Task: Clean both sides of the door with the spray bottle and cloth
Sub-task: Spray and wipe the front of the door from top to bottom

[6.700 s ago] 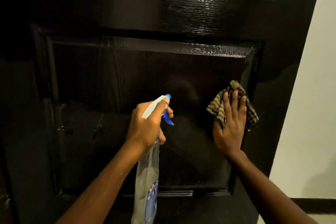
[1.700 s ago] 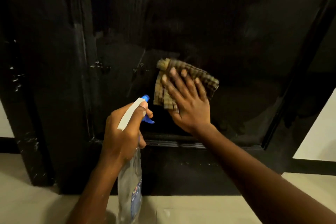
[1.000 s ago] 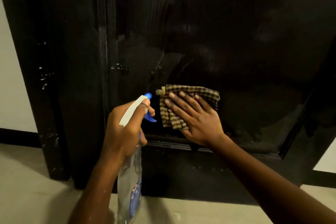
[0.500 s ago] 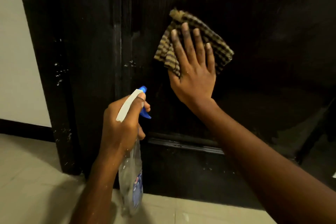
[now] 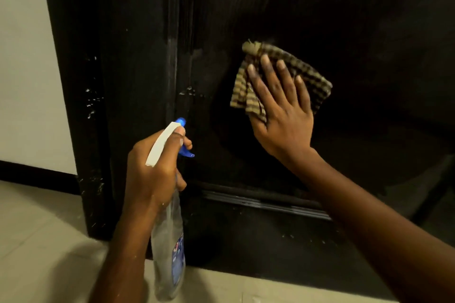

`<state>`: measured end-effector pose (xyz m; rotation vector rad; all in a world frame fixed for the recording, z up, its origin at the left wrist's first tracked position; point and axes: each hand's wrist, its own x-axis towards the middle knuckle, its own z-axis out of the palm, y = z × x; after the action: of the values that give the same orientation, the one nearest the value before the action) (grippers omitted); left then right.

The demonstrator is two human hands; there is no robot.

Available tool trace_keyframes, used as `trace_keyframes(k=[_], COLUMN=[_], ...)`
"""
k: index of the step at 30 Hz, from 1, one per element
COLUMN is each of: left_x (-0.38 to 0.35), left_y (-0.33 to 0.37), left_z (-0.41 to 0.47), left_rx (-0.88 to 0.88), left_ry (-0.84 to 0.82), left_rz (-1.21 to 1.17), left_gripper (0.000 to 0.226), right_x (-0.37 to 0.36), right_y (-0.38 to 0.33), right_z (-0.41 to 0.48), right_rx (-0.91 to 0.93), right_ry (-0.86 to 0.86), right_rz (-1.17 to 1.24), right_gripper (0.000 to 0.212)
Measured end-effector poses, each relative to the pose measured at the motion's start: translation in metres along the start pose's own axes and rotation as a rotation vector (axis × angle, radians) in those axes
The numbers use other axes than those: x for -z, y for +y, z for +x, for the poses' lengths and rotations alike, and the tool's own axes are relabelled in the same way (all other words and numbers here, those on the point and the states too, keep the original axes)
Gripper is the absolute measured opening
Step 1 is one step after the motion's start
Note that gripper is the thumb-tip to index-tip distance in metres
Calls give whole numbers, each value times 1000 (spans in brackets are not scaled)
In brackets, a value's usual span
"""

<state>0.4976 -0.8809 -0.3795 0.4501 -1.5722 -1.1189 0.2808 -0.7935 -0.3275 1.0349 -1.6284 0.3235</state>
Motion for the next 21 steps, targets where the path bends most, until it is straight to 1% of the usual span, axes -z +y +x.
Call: trace_keyframes(k=[2,4,5,8,10,12,15,18,21], left_x=[0,1,2,7,10,10,8,9,11], left_y=[0,-2,-3,-5,-5,-3,-5,-7,-6], left_z=[-1,-2,-2,-1,-1,-2,-2,-2,-1], left_rx=[6,12,15,24,18,14,38,60,64], left_ry=[6,19,27,37,33,22,15,-3,13], left_rz=[10,22,29,38,40,40,49,50,21], left_gripper=[33,32,32,32,32,31,32,37,37], right_x=[3,-1,-5,-19,-23,-23,-13,-2,4], right_y=[-22,-42,-48,-56,-48,-32,-8,-9,-28], right_z=[30,43,42,17,-8,-29,-33,0,48], right_rx=[-77,-46,13,269,356,308,108,-32,-61], right_ry=[37,45,30,-46,-77,-76,-57,-21,35], right_rz=[34,33,31,13,32,23,0,20,40], right_gripper=[67,68,67,67,67,67,65,66,65])
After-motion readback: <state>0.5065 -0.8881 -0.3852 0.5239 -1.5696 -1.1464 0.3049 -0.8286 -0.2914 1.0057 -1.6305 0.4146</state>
